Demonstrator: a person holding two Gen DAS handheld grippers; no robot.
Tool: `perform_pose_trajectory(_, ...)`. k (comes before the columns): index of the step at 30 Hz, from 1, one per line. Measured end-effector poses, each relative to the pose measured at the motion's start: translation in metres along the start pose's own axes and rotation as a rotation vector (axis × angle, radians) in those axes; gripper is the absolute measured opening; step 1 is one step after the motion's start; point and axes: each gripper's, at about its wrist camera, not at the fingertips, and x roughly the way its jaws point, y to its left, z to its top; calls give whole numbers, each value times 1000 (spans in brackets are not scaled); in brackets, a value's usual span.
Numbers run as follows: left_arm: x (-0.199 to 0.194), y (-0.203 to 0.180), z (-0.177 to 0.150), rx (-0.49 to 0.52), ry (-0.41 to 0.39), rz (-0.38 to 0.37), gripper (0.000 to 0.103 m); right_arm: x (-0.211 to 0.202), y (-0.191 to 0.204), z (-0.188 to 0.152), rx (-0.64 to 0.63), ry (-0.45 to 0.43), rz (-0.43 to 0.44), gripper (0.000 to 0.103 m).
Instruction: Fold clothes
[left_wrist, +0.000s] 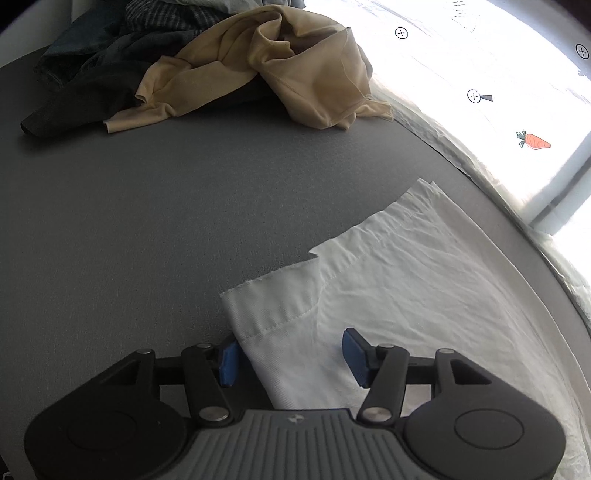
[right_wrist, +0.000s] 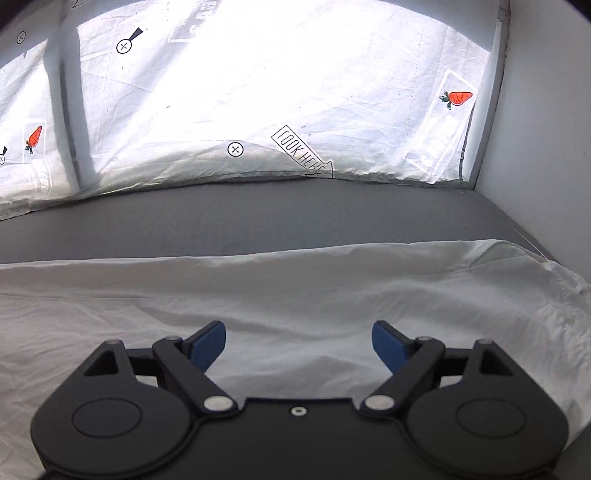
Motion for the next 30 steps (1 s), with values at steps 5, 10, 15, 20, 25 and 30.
perform_pose_trajectory(5,2,6,4,-38,3,-7,57,42,53,40,-214,-16,200,84)
perform_pose_trajectory(10,5,5,7,-51,3,-2,57,80,116,61,-479,5,410,84)
perform_pose_trajectory(15,9,-1,13,-34,6,20,56,108,171,56,-740,98,510,69)
perform_pose_trajectory(20,13,0,21,-53,8,23,51,113,172,72,-713,80,501,1)
perform_pose_trajectory(25,16,-7,31,-24,-10,22,51,137,143,89,-486,31,376,0)
perform_pose_trajectory(30,18,-8,35,4,-4,27,51,141,131,93,-404,144,545,19)
